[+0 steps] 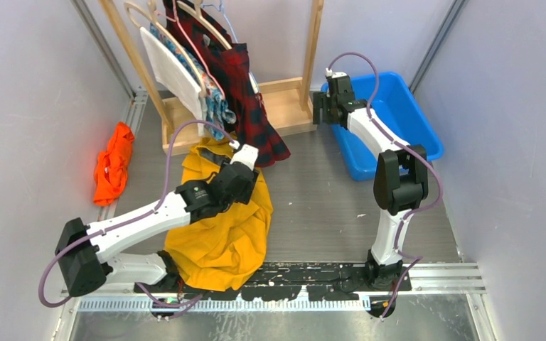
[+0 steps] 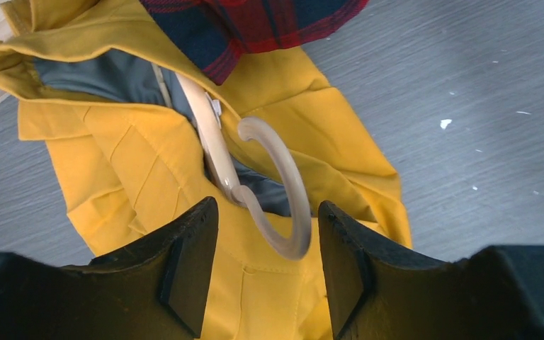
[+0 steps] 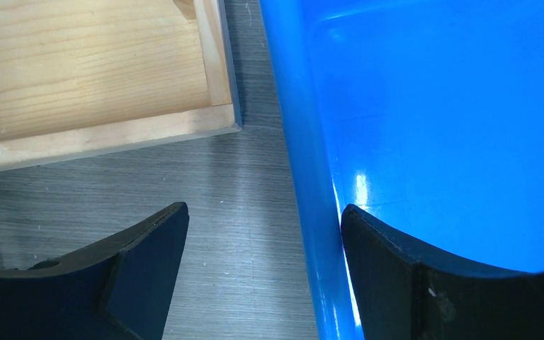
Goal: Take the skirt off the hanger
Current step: Pick up the hanger at the center of the board, then pick up the skirt from the center of the board.
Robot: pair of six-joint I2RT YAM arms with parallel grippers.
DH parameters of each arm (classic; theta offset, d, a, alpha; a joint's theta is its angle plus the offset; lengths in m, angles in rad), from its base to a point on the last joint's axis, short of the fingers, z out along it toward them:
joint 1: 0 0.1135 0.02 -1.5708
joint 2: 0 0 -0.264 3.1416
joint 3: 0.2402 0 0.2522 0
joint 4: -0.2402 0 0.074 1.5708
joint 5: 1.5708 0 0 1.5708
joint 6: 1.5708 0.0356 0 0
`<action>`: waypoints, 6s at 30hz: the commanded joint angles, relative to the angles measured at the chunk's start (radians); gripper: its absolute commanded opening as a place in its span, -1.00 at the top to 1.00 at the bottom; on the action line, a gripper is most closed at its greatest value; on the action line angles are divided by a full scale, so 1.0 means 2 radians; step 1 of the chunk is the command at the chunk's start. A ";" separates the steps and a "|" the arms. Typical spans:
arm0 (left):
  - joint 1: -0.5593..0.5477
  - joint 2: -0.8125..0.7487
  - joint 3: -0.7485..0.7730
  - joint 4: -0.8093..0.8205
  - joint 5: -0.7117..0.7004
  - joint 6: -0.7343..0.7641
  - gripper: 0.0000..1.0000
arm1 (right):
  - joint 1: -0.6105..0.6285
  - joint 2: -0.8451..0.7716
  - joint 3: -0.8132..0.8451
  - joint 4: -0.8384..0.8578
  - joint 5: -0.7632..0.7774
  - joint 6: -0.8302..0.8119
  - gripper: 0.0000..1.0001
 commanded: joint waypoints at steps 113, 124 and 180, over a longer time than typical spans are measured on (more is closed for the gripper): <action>0.219 0.064 0.443 -0.269 0.333 0.252 1.00 | 0.244 -0.195 -0.202 -0.111 -0.223 -0.005 -0.82; 0.226 0.041 0.401 -0.257 0.341 0.241 1.00 | 0.257 -0.165 -0.236 -0.050 -0.217 0.005 -0.82; 0.238 -0.032 0.331 -0.208 0.302 0.233 1.00 | 0.154 -0.204 0.096 0.080 0.259 -0.116 0.98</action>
